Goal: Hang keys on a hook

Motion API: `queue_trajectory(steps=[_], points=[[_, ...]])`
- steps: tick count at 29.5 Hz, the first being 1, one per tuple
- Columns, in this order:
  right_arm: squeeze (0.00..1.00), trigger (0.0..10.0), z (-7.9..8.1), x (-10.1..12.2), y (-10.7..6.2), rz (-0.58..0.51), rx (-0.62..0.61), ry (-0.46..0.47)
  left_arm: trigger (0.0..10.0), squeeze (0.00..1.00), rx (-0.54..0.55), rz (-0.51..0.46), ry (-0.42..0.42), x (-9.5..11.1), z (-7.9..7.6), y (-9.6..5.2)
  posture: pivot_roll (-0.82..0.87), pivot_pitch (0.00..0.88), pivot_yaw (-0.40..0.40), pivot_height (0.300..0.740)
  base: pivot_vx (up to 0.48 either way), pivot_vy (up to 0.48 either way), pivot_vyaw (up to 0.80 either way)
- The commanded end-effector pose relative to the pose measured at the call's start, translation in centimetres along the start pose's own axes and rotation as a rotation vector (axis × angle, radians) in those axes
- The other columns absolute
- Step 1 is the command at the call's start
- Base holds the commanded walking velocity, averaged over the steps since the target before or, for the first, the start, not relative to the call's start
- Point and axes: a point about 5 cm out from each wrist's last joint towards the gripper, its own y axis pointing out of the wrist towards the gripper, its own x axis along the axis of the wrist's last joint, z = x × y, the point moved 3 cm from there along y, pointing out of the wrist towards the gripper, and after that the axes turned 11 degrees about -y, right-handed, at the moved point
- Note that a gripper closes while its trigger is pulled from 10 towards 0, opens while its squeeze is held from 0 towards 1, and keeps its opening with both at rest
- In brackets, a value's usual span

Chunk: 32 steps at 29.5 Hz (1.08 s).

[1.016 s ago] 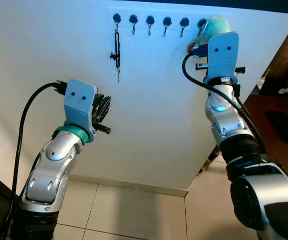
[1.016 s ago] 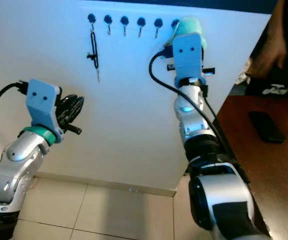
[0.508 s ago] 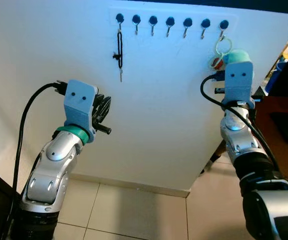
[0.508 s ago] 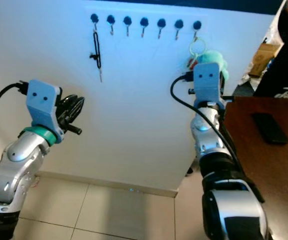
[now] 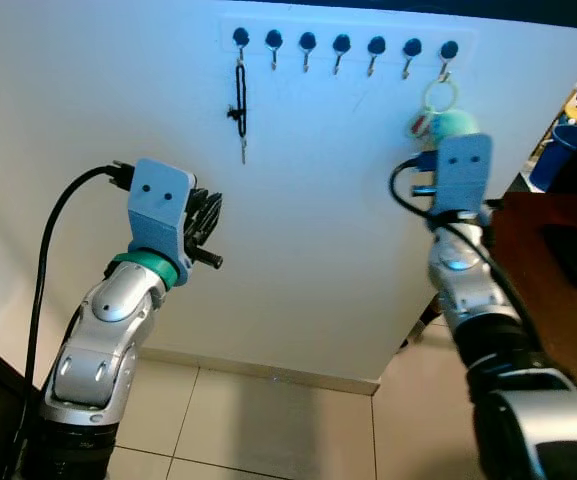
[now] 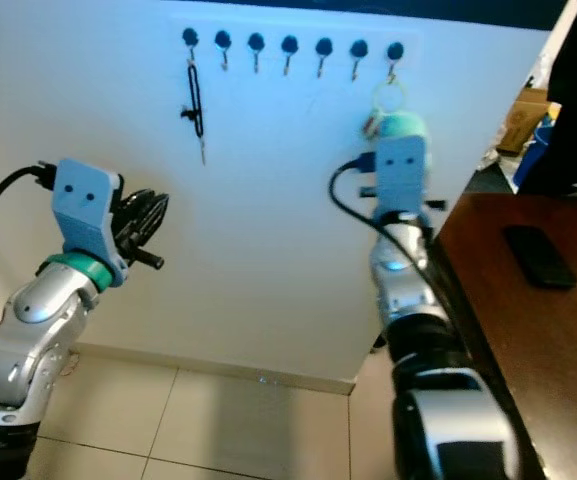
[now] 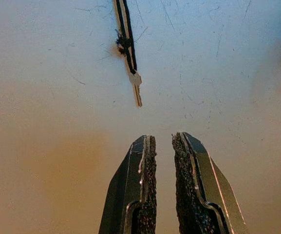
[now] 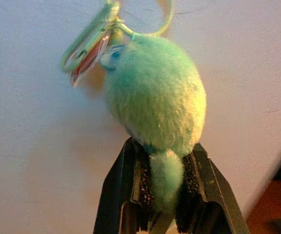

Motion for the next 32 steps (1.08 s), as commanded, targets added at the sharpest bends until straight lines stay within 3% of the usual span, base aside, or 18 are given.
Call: queue_trajectory(steps=[1, 2, 3, 4, 7, 10, 16, 18, 19, 20, 27, 32], points=[[0.0, 10.0, -0.1, -0.8, -0.4, 0.023, 0.007, 0.019, 10.0, 0.0, 0.001, 0.007, -0.001, -0.3, 0.1, -0.2, 0.07, 0.073, 0.096, 0.74, 0.0, 0.0, 0.0], [0.18, 10.0, 0.4, -0.6, -0.5, 0.011, 0.029, 0.045, 10.0, 0.0, 0.002, 0.007, -0.001, -0.3, 0.1, -0.2, 0.07, 0.073, 0.096, 0.74, 0.0, 0.0, 0.0], [0.18, 10.0, 0.4, -0.6, -0.5, 0.011, 0.029, 0.045, 10.0, 0.0, 0.002, 0.007, -0.001, -0.3, 0.1, -0.2, 0.07, 0.073, 0.096, 0.74, 0.0, 0.0, 0.0], [1.0, 10.0, 0.7, -0.3, -0.5, 0.001, 0.046, 0.076, 10.0, 0.0, 0.003, 0.007, 0.0, -0.3, 0.1, -0.2, 0.07, 0.073, 0.094, 0.74, 0.0, 0.0, 0.0], [1.0, 10.0, 0.8, -0.1, -0.5, -0.007, 0.051, 0.106, 10.0, 0.0, 0.003, 0.007, 0.0, -0.3, 0.1, -0.2, 0.07, 0.073, 0.094, 0.74, 0.0, 0.0, 0.0], [1.0, 10.0, 0.8, 0.0, -0.8, -0.005, 0.058, 0.209, 10.0, 0.0, 0.003, 0.008, 0.0, -0.3, 0.1, -0.2, 0.07, 0.074, 0.093, 0.74, 0.0, 0.0, 0.0], [1.0, 10.0, 0.8, -0.5, -1.6, 0.002, 0.062, 0.243, 10.0, 0.0, 0.004, 0.008, 0.001, -0.3, 0.2, -0.2, 0.06, 0.075, 0.092, 0.74, 0.0, 0.0, 0.0], [1.0, 10.0, 0.6, -1.7, -3.3, 0.031, 0.058, 0.268, 10.0, 0.0, 0.004, 0.008, 0.003, -0.3, 0.3, -0.1, 0.06, 0.076, 0.092, 0.74, 0.0, 0.0, 0.0], [1.0, 10.0, 0.6, -1.7, -3.3, 0.031, 0.058, 0.268, 10.0, 0.0, 0.004, 0.008, 0.003, -0.3, 0.3, -0.1, 0.06, 0.076, 0.092, 0.74, 0.0, 0.0, 0.0], [0.0, 10.0, 0.6, -2.1, -3.8, 0.039, 0.067, 0.266, 10.0, 0.0, 0.005, 0.008, 0.003, -0.3, 0.3, -0.1, 0.06, 0.073, 0.09, 0.74, 0.0, 0.0, 0.0], [0.0, 10.0, -0.2, -3.6, -5.1, 0.057, 0.077, 0.25, 10.0, 0.0, 0.004, 0.005, 0.016, -0.2, 0.5, 0.1, 0.06, 0.07, 0.086, 0.74, 0.0, 0.0, 0.0], [0.0, 10.0, 0.6, -2.0, -5.6, -0.014, 0.126, 0.295, 10.0, 0.0, 0.01, 0.085, 0.061, -1.8, 0.4, -0.1, 0.06, 0.068, 0.085, 0.74, 0.0, 0.0, 0.0]])
